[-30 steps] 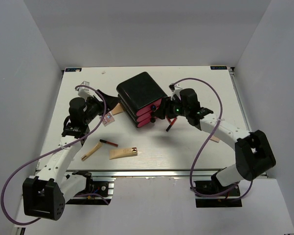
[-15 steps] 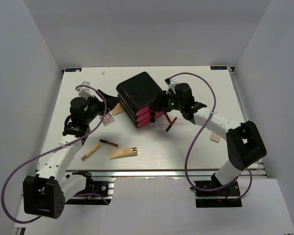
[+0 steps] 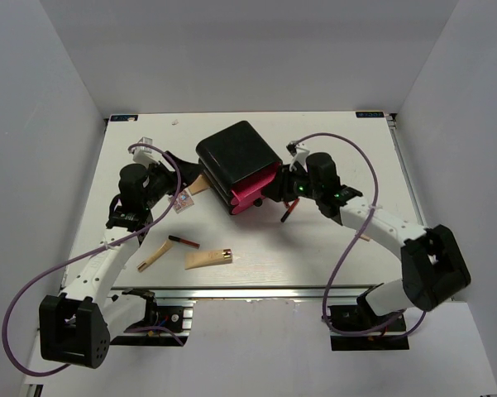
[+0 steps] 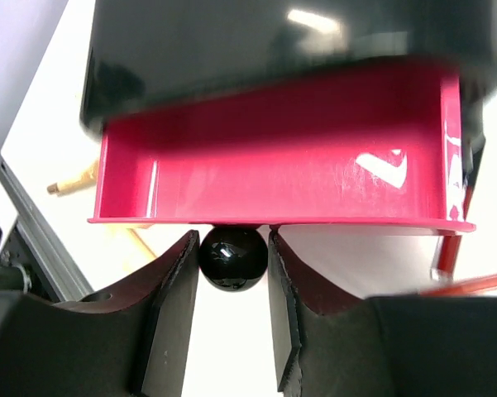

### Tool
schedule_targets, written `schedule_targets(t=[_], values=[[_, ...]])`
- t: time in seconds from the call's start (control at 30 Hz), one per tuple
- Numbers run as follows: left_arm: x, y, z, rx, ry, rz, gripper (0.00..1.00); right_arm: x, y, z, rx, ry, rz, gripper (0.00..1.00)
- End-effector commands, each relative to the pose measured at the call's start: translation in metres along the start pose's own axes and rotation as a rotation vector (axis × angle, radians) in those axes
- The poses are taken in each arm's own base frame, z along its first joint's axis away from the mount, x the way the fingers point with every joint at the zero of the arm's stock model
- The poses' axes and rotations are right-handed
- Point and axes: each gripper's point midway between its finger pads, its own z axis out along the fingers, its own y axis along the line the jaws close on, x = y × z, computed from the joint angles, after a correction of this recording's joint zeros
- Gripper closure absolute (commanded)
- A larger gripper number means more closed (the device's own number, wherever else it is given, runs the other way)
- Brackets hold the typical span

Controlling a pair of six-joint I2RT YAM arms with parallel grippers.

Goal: Organize the makeup

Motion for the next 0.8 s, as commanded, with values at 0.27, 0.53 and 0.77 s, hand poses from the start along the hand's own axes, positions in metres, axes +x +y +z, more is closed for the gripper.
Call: schedule_targets(t=[0.27,0.53,0.77], values=[[0.007,0.004,-0.007,-0.038,0.043,0.049,0.26,0.007,0.015,-0.048,-0.023,-0.058,-0.101,1.0],[0.015,-0.008,-0.022,0.0,0.092,0.109,0.27,0.028,0.031,-0.043,-0.176,0.027,-0.178,0.21],[0.042,0.005,-0.034,-0.09,0.201,0.166,0.78,0.064,0.055,-0.074,-0.444,0.137,-0.549,0.12]])
